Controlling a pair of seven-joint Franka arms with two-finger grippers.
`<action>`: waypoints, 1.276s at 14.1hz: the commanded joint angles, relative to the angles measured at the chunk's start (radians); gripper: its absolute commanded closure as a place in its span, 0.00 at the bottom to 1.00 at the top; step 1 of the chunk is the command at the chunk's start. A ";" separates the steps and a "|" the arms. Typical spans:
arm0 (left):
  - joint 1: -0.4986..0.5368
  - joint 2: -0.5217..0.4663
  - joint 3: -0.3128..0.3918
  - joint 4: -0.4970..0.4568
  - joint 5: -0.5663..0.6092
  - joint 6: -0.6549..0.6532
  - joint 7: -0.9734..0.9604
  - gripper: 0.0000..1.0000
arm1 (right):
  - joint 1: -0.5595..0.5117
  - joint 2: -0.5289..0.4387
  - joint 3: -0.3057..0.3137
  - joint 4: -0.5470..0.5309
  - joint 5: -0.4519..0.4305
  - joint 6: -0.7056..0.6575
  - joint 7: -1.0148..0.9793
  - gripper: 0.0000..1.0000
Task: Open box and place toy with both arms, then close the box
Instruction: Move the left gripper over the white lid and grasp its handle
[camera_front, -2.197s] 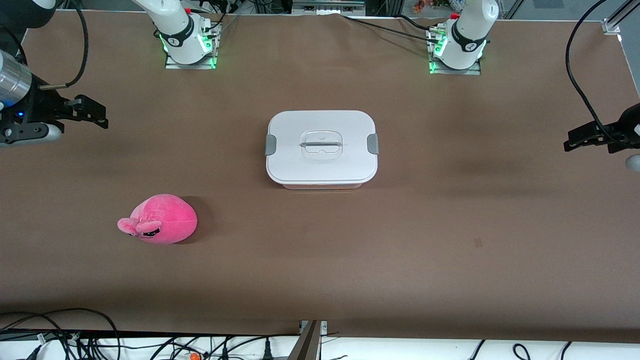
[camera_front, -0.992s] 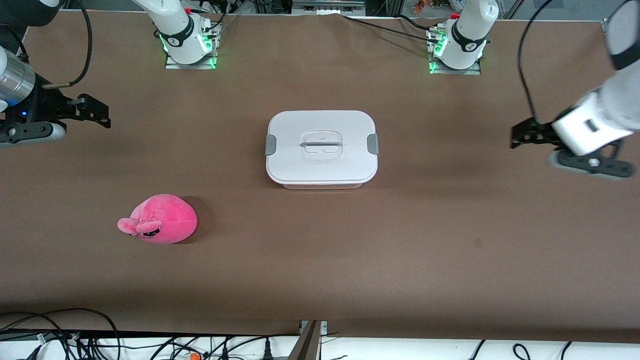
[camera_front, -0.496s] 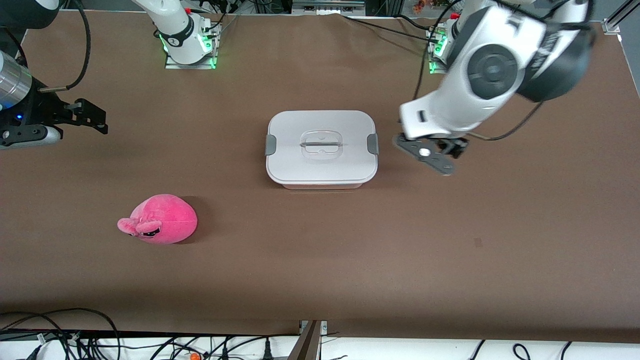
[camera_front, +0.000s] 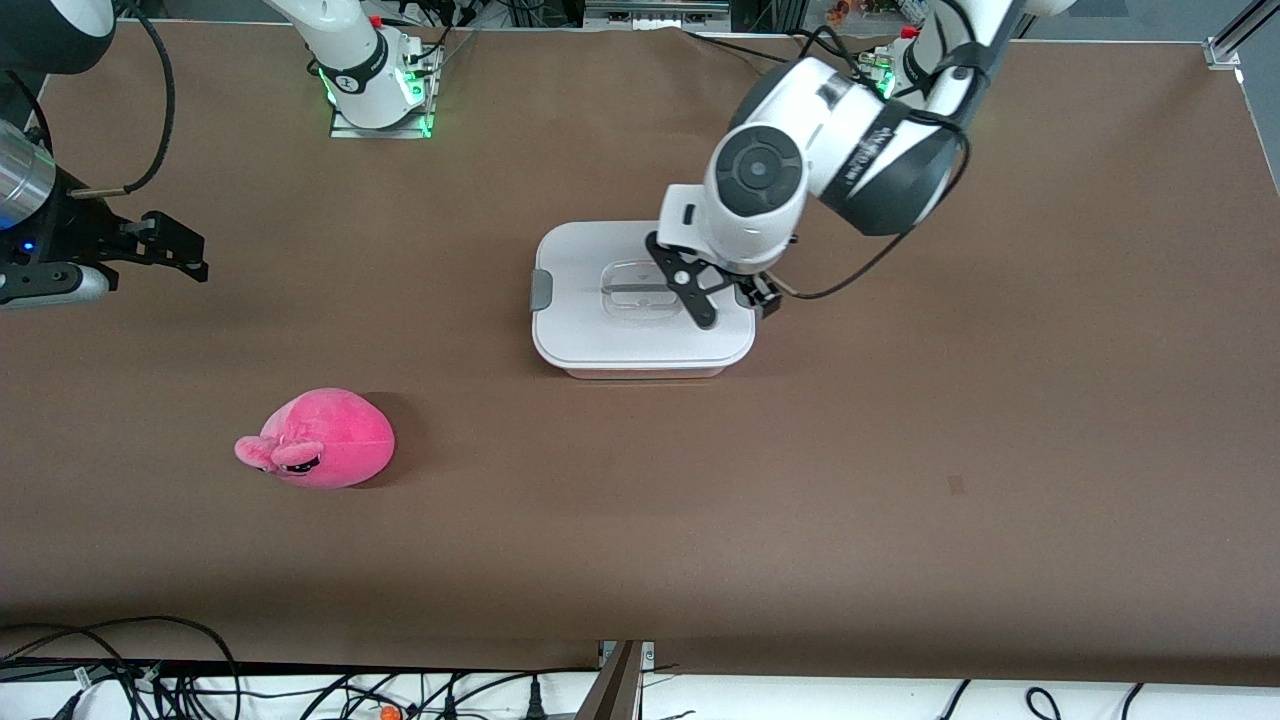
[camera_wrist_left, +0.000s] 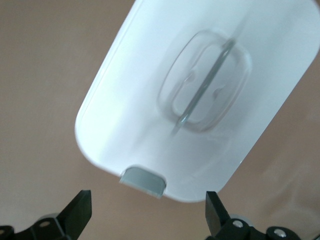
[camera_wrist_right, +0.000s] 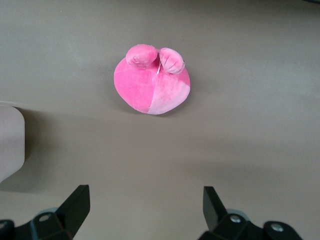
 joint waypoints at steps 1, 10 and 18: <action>-0.046 0.037 0.020 0.027 -0.010 0.094 0.168 0.00 | -0.016 0.012 0.006 0.013 -0.003 0.000 -0.003 0.00; -0.135 0.106 0.020 -0.025 0.085 0.265 0.228 0.00 | -0.023 0.014 0.006 0.013 0.002 -0.002 -0.003 0.00; -0.194 0.107 0.022 -0.026 0.142 0.256 0.184 1.00 | -0.021 0.012 0.006 0.008 0.000 -0.016 0.009 0.00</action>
